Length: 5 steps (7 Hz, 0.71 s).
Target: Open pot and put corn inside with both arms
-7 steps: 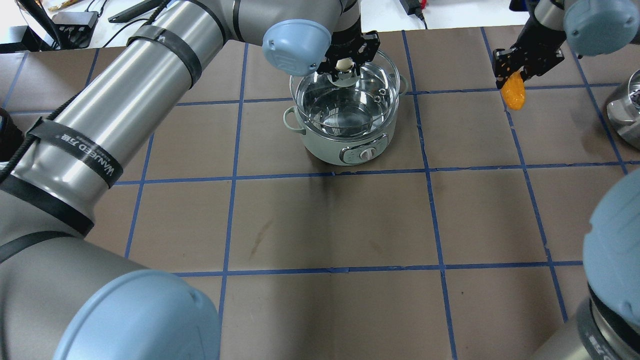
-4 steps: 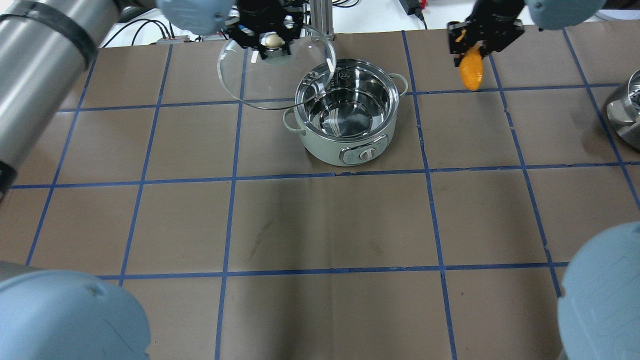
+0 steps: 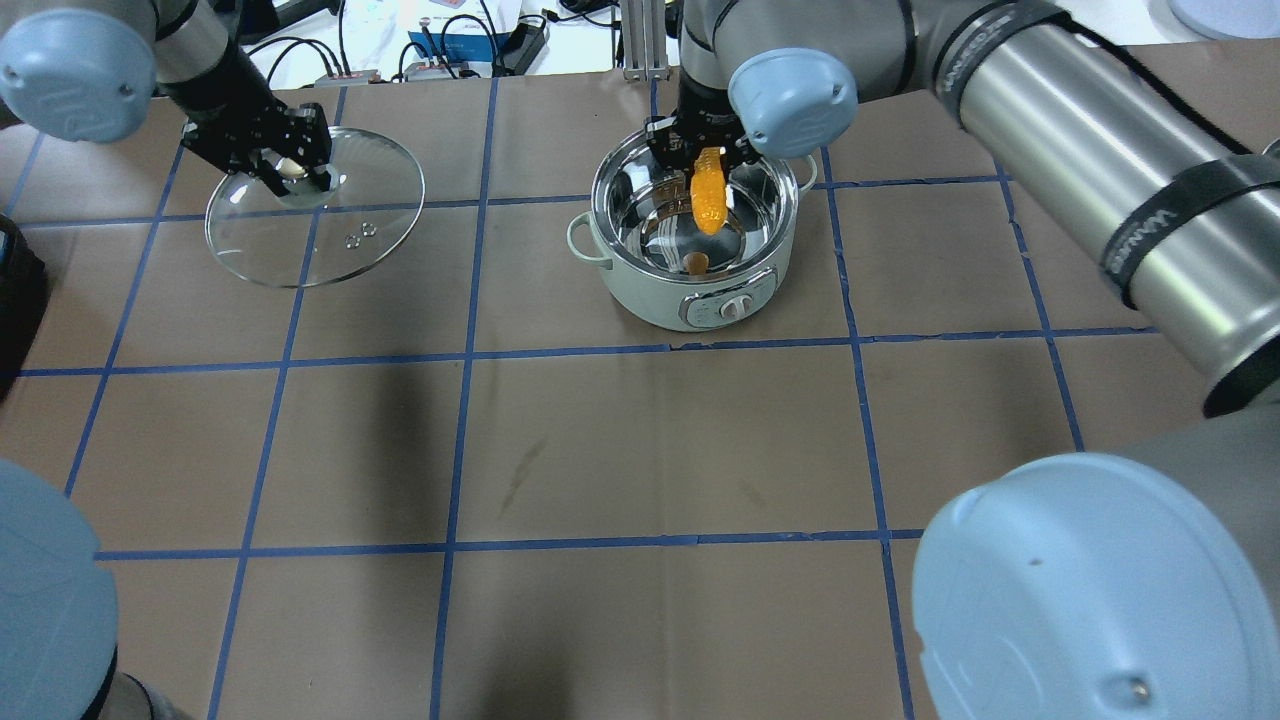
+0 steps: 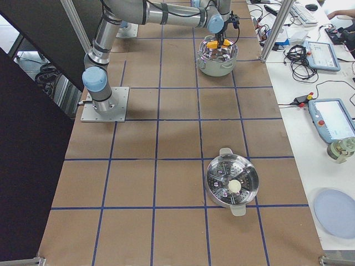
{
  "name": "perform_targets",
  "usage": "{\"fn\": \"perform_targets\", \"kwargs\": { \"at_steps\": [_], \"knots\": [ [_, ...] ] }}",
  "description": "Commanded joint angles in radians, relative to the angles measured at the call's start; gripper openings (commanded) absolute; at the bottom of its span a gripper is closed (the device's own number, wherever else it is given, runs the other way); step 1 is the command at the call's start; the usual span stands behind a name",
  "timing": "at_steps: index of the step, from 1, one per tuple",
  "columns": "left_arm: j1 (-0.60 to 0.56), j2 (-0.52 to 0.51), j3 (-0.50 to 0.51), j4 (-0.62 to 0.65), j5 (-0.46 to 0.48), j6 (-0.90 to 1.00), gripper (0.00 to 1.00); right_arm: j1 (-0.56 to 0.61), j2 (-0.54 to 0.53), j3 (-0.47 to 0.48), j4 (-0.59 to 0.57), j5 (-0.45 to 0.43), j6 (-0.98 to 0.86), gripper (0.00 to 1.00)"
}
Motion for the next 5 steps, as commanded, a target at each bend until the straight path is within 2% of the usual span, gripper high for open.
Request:
{"fn": "perform_targets", "kwargs": {
  "at_steps": [1,2,3,4,5],
  "knots": [
    [0.042,0.003,-0.246,0.278,-0.012,0.044,0.14,0.017,0.067,0.012,-0.084,-0.013,0.020,0.08],
    [0.041,-0.002,-0.308,0.362,-0.015,0.046,0.18,0.017,0.098,0.030,-0.126,-0.014,0.019,0.08],
    [0.038,-0.009,-0.333,0.381,-0.041,0.035,0.57,0.017,0.123,0.037,-0.162,-0.016,0.019,0.10],
    [0.036,-0.015,-0.339,0.394,-0.081,0.029,1.00,0.015,0.124,0.053,-0.164,-0.016,0.017,0.26],
    [0.021,-0.014,-0.324,0.395,-0.084,-0.015,1.00,0.015,0.120,0.053,-0.164,-0.034,0.015,0.72]
  ]
}}
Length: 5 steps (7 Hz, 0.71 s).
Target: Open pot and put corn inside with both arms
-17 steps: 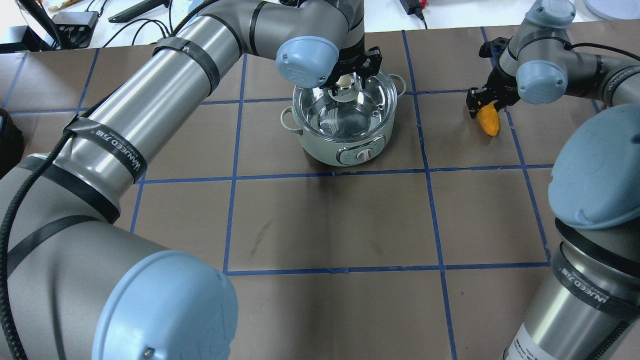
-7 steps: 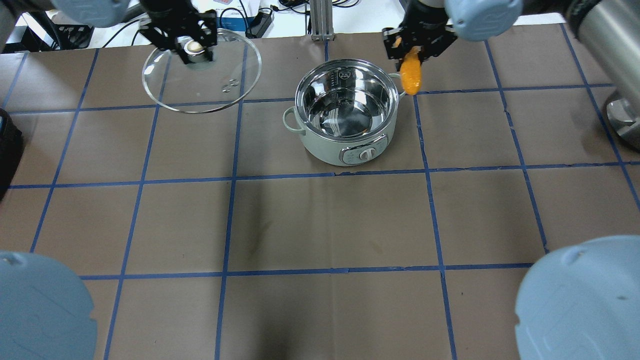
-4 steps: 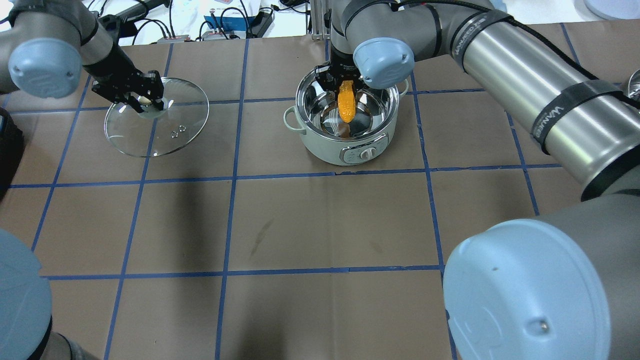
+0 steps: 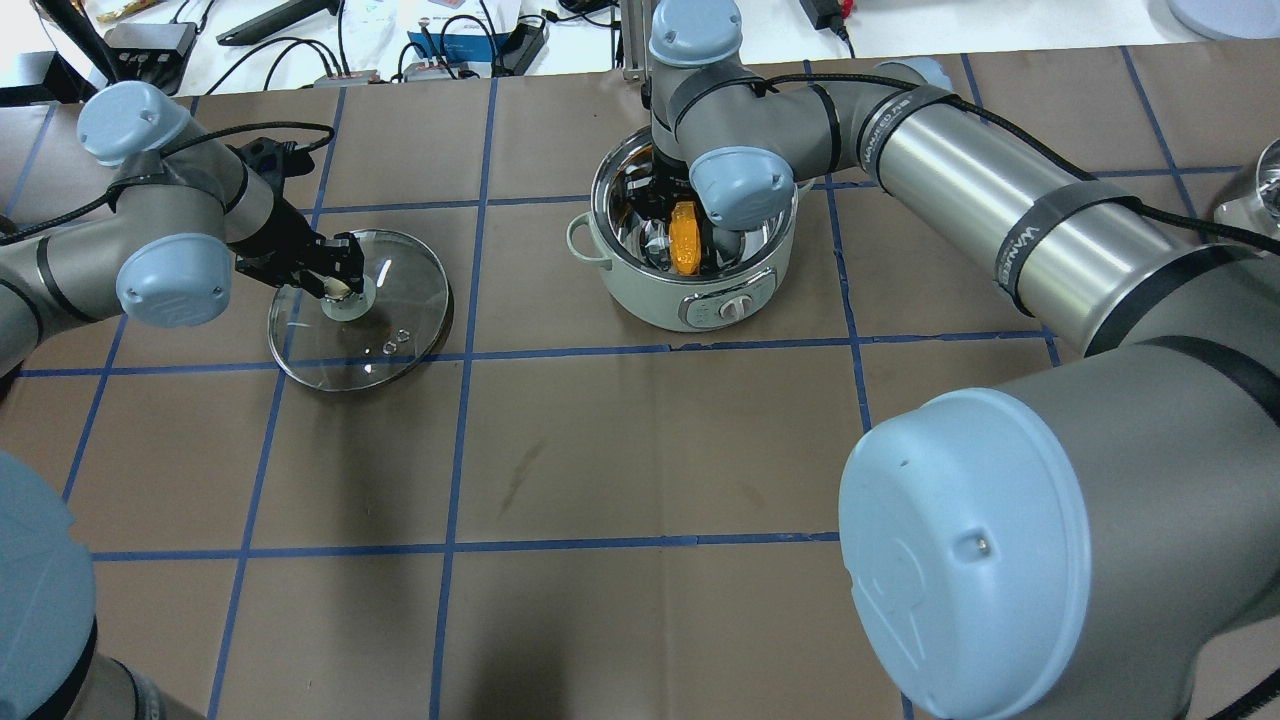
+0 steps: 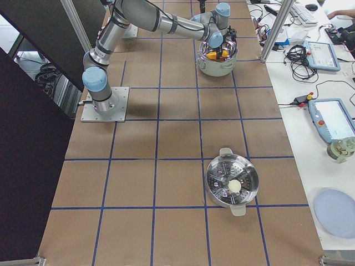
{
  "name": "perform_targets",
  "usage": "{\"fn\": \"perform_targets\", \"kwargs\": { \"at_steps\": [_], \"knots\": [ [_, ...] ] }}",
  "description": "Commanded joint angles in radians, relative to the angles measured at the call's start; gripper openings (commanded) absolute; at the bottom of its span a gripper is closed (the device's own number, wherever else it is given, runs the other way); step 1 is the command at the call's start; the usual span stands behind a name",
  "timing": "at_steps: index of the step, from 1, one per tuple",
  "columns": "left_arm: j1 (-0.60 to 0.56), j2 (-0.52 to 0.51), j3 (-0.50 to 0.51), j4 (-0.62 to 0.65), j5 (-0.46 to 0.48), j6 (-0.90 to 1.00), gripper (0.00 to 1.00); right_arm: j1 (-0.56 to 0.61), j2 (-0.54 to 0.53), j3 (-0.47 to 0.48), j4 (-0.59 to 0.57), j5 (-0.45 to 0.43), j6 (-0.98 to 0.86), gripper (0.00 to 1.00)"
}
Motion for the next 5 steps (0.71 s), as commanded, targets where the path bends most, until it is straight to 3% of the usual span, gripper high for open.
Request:
{"fn": "perform_targets", "kwargs": {
  "at_steps": [1,2,3,5],
  "knots": [
    [-0.029,0.026,0.012,0.008,-0.017,-0.067,1.00,0.000,-0.012,-0.001,0.005,-0.032,-0.012,1.00],
    [-0.073,0.097,0.038,-0.069,0.012,-0.067,1.00,0.000,-0.053,-0.004,0.008,-0.030,-0.020,1.00],
    [-0.092,0.153,0.094,-0.227,0.085,-0.065,1.00,-0.002,-0.125,0.005,0.051,-0.031,-0.020,1.00],
    [-0.100,0.280,0.246,-0.622,0.111,-0.067,1.00,-0.042,-0.263,0.012,0.199,-0.029,-0.026,1.00]
  ]
}}
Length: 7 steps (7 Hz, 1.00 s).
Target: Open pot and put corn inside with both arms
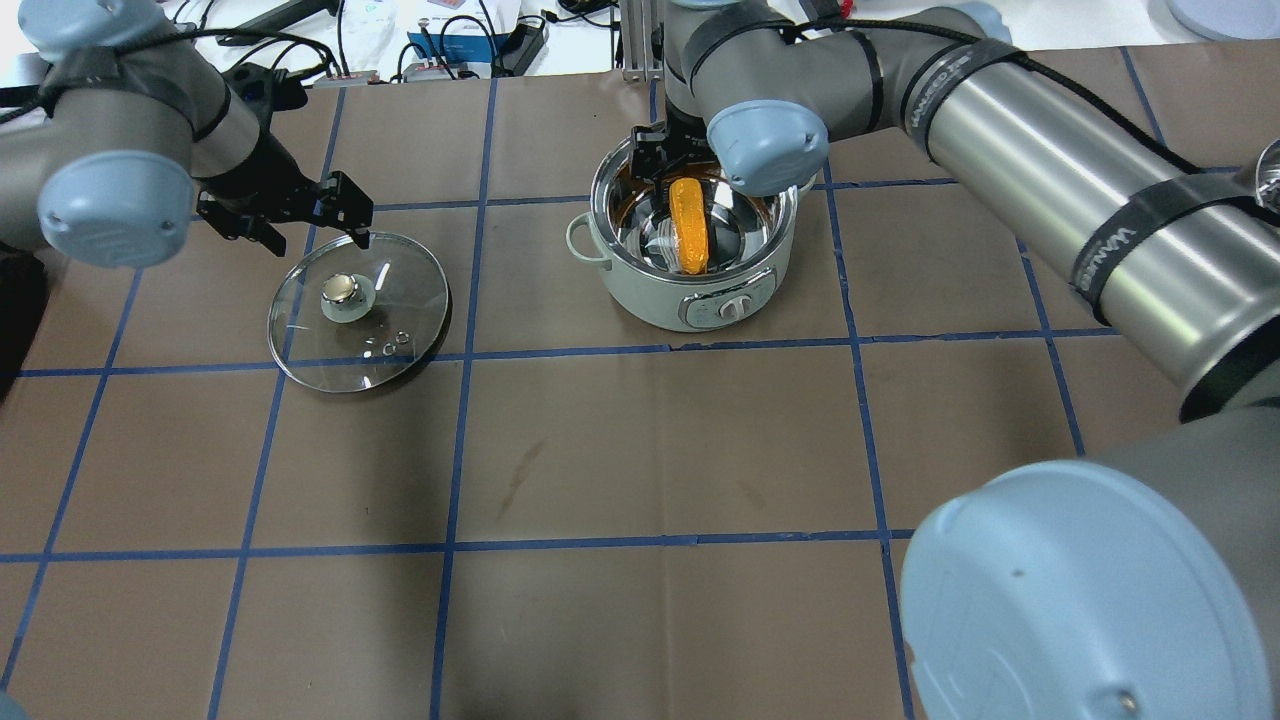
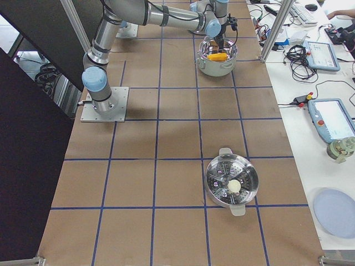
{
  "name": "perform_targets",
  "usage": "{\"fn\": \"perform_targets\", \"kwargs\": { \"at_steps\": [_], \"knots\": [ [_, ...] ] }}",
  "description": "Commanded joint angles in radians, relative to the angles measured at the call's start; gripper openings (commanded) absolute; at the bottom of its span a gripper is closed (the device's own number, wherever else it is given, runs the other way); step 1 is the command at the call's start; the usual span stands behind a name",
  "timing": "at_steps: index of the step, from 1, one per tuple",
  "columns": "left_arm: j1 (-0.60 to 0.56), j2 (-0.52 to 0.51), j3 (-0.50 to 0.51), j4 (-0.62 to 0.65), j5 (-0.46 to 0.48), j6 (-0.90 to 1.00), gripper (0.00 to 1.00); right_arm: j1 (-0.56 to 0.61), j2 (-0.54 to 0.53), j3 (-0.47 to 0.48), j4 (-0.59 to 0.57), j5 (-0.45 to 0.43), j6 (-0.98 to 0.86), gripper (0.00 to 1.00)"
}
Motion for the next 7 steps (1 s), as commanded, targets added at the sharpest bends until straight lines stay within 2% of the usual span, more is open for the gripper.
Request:
{"fn": "perform_targets", "kwargs": {
  "at_steps": [1,2,4,5,7],
  "knots": [
    [-0.009,0.111,0.126,-0.325,0.017,-0.015,1.00,-0.059,-0.173,0.011,0.168,-0.002,-0.009,1.00],
    [-0.022,0.119,0.120,-0.334,0.013,-0.019,1.00,-0.102,-0.279,0.017,0.322,0.001,-0.049,1.00],
    [-0.068,0.135,0.115,-0.340,0.016,-0.028,1.00,-0.158,-0.458,0.084,0.487,0.007,-0.080,1.00],
    [-0.087,0.149,0.114,-0.343,0.017,-0.028,1.00,-0.155,-0.477,0.124,0.500,-0.007,-0.086,1.00],
    [-0.104,0.157,0.117,-0.392,0.017,-0.079,1.00,-0.140,-0.494,0.109,0.509,-0.004,-0.083,1.00]
  ]
}}
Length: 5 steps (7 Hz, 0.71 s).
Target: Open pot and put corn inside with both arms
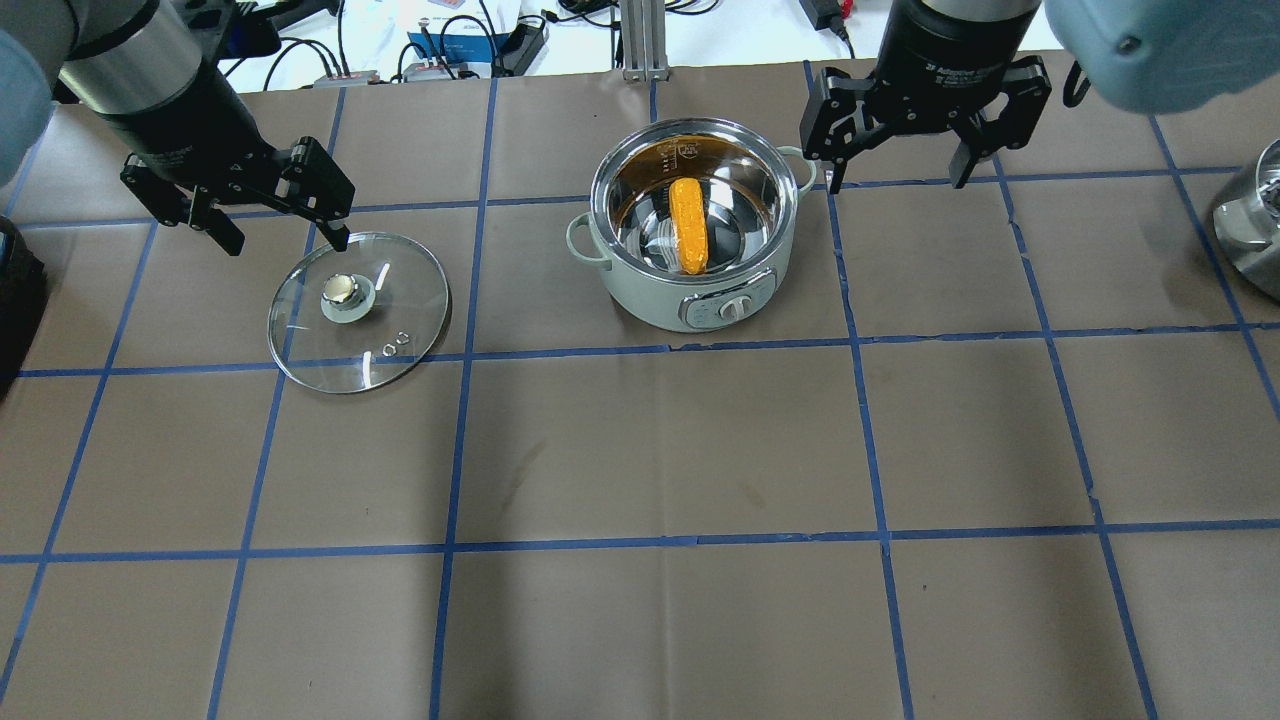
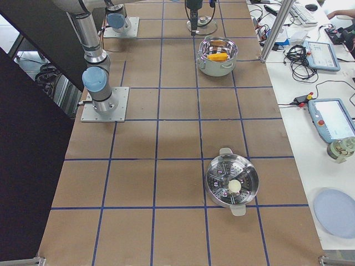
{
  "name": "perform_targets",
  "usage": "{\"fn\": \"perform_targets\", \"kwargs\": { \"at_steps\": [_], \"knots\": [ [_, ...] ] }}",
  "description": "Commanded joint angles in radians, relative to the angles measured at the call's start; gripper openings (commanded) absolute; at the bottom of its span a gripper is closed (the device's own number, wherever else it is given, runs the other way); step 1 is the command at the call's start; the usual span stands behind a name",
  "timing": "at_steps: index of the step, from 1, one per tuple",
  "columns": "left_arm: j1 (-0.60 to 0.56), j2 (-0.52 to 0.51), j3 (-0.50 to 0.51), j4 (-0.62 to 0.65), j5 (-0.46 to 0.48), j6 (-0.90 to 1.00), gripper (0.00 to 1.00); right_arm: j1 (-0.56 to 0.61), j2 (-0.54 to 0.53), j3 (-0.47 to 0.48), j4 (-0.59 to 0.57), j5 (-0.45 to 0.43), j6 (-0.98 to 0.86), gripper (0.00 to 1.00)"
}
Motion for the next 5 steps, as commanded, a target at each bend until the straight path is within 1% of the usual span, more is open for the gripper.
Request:
{"fn": "perform_targets", "kwargs": {
  "at_steps": [1,3,4,5],
  "knots": [
    [-0.024,0.011,0.002,-0.031,-0.003,-0.080,1.00,0.004,-0.012,-0.007,0.002,0.015,-0.003,1.00],
    [-0.096,0.011,-0.003,-0.027,0.024,-0.093,1.00,0.005,-0.010,0.004,-0.003,0.019,0.000,1.00],
    [-0.099,0.010,-0.003,-0.019,0.059,-0.093,1.00,0.004,-0.010,0.005,-0.005,0.019,-0.002,1.00],
    [-0.099,0.008,-0.003,-0.019,0.061,-0.093,1.00,0.004,-0.010,0.005,-0.005,0.019,-0.002,1.00]
  ]
}}
